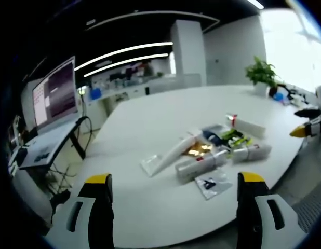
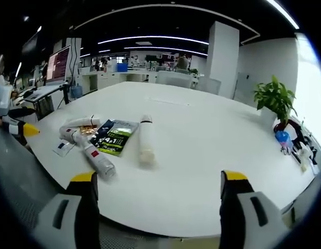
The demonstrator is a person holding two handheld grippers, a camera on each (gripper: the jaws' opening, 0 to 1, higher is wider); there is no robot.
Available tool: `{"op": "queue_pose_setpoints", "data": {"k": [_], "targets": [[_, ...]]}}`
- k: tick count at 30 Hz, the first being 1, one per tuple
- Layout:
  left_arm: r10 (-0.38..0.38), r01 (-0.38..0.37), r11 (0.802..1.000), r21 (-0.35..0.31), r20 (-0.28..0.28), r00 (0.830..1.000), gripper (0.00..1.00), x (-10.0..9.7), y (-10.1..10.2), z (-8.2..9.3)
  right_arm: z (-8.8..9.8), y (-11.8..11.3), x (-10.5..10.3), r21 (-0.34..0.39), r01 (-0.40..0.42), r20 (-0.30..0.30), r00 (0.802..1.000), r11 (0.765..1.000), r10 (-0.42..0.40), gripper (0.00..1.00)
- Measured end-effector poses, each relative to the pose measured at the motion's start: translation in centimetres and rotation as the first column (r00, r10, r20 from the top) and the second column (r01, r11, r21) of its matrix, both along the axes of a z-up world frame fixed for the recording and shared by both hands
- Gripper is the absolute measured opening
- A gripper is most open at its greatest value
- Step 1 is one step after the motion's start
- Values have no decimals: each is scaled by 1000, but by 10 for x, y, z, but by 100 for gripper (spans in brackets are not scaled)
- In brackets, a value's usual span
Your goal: Arrange the skincare products in the storage area until every visible bottle or jar stands upright without overlapping.
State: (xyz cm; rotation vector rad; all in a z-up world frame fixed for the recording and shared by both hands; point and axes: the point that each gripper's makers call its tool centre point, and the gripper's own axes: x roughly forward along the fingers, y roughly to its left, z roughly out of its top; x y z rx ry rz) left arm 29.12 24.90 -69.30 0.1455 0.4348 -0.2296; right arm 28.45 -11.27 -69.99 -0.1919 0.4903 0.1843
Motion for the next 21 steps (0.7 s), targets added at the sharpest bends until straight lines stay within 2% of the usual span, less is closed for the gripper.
{"op": "queue_pose_setpoints", "data": {"k": [10,15,21], "targets": [[-29,29,1000,2,11,1000,97,0,-4,2,-2,-1,-2,-33,-1,-20,1000,999,0,99],[-15,15,1000,5,24,1000,97,0,-1,4,-2,-1,-2,-33,0,-19,1000,999,-1,99],[-34,34,999,4,34,999,97,1,-4,6,-1,-1,-2,-21,2,-16,1000,1000,-2,99]]}}
